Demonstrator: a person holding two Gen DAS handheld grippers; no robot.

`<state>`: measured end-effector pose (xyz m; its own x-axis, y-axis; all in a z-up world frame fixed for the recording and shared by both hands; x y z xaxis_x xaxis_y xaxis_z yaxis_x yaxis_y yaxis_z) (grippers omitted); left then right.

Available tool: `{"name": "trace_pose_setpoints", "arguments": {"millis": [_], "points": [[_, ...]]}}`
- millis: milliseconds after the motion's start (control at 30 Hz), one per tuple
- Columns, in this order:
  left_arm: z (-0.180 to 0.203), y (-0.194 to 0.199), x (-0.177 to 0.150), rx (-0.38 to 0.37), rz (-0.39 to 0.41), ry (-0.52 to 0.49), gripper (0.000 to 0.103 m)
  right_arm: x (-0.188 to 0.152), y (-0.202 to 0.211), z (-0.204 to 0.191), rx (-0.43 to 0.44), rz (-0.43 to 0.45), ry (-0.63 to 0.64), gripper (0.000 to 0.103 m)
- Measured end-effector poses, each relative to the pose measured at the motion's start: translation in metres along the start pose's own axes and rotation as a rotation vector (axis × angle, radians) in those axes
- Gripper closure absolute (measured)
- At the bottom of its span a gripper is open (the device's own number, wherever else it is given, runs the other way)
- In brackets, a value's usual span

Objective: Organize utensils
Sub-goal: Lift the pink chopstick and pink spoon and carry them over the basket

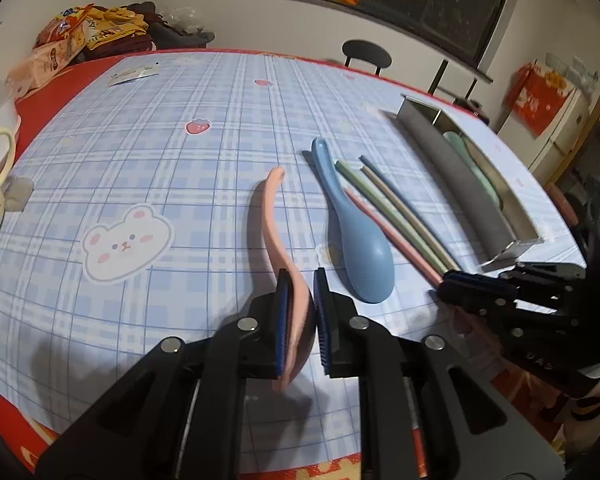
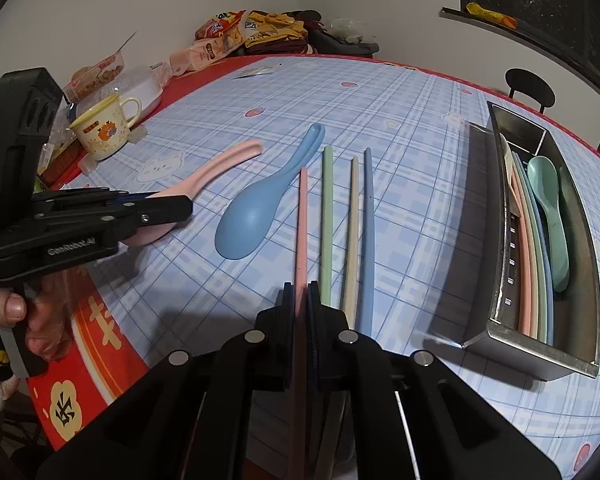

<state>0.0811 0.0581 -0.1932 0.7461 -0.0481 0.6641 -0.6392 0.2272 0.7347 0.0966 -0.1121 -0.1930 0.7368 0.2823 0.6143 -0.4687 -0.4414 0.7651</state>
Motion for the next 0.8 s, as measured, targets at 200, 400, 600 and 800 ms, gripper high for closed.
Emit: {"name": "trace_pose_setpoints", "arguments": {"millis": [200,400,600,800], "points": [[-0.012,0.013,-0.004,-0.046,0.081,0.072,0.087,0.000,-0.001,-0.005,-0.033,0.005,0.029,0.095],[-0.011,0.029,-0.006,-0.036,0.157,0.081,0.087,0.001,0.005,0.000,-0.001,0.030,-0.002,0.097],[-0.021,0.037,-0.008,-0.053,0.201,0.135,0.087,0.001,0.015,0.006,0.020,0.080,-0.030,0.097],[-0.018,0.040,-0.007,-0.024,0.211,0.118,0.087,0.001,0.028,0.012,0.061,0.134,-0.060,0.097]]}}
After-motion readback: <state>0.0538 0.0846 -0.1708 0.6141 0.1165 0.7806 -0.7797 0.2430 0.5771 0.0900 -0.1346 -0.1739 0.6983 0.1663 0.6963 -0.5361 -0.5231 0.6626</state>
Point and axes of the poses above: each gripper's, at about its wrist camera, not at the fingertips, and y roughly against the way its jaws point, z to its right, x to its top, the point moved 2 cm from there along -y, roughly the way its jaws point, and after that the axes turned 7 degrees about -y, right-handed, at the moved point
